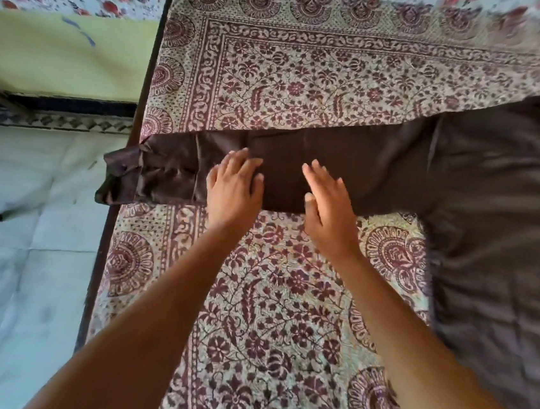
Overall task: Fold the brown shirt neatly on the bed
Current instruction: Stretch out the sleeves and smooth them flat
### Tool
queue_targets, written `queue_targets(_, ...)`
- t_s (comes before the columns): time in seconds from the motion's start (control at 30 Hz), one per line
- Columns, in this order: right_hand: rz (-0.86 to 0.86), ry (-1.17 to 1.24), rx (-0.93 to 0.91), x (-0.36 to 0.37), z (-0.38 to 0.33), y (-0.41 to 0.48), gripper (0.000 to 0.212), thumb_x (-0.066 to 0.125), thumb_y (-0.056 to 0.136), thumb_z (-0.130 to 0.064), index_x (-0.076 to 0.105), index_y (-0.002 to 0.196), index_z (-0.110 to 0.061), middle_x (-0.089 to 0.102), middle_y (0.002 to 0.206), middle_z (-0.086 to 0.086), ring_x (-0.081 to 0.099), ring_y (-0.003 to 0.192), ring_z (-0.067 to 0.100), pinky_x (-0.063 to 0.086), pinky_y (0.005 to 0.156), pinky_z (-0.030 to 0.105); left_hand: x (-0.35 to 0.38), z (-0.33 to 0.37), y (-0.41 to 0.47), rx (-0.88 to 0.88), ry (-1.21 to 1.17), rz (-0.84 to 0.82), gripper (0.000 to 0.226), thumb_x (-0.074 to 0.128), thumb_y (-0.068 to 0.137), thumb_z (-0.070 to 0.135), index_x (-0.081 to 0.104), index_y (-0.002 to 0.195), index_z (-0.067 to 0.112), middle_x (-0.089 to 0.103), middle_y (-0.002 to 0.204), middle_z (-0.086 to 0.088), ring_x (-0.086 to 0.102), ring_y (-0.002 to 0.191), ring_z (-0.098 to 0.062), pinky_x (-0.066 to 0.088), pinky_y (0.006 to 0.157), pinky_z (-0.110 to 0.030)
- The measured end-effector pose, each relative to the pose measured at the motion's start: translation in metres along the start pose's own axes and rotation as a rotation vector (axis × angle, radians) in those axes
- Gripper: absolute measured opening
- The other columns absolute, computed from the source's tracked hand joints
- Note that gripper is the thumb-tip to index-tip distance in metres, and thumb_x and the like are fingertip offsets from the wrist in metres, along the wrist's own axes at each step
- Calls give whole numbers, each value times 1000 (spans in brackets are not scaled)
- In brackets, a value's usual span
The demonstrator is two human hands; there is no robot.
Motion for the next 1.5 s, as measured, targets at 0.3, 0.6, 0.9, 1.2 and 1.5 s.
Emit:
queue_targets(0.3,133,-463,437,-103,150,-37,71,11,89,-45,17,146,-4,17,154,14,16,143,27,11,115,41,82,60,-13,218,289,-284,53,14,96,49,15,147,37,5,159,3,4,146,-17,-1,117,-44)
queue_targets(0.6,64,-487,462,-96,186,-59,70,14,91,-49,19,147,-6,15,155,13,15,143,25,11,117,41,76,74,15,-191,278,-110,58,24,98,41,9,151,20,-2,159,-3,-4,146,-18,-7,117,-49)
queue_targets(0.9,78,-506,451,-94,190,-58,72,14,89,-49,14,147,-5,12,155,14,13,144,24,8,117,40,190,232,51,490,341,-336,56,23,99,41,11,150,21,9,158,4,6,146,-12,0,117,-40)
queue_targets(1.2,98,-486,448,-93,192,-59,70,18,90,-49,14,147,-7,11,156,11,14,144,22,4,116,38,141,154,132,126,415,-210,55,17,100,39,8,150,18,3,159,0,0,146,-17,-4,118,-45)
queue_targets(1.5,70,-508,450,-94,190,-58,72,14,89,-49,15,147,-6,12,156,12,13,144,23,5,116,39,149,167,54,333,367,-271,55,20,100,39,7,150,21,4,159,5,4,146,-13,-1,118,-39)
Point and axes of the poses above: each hand's wrist, its own y-axis towards the middle knuckle, its own x-axis out of the palm, z = x × y, the point moved 4 cm from there along y, towards the middle knuckle
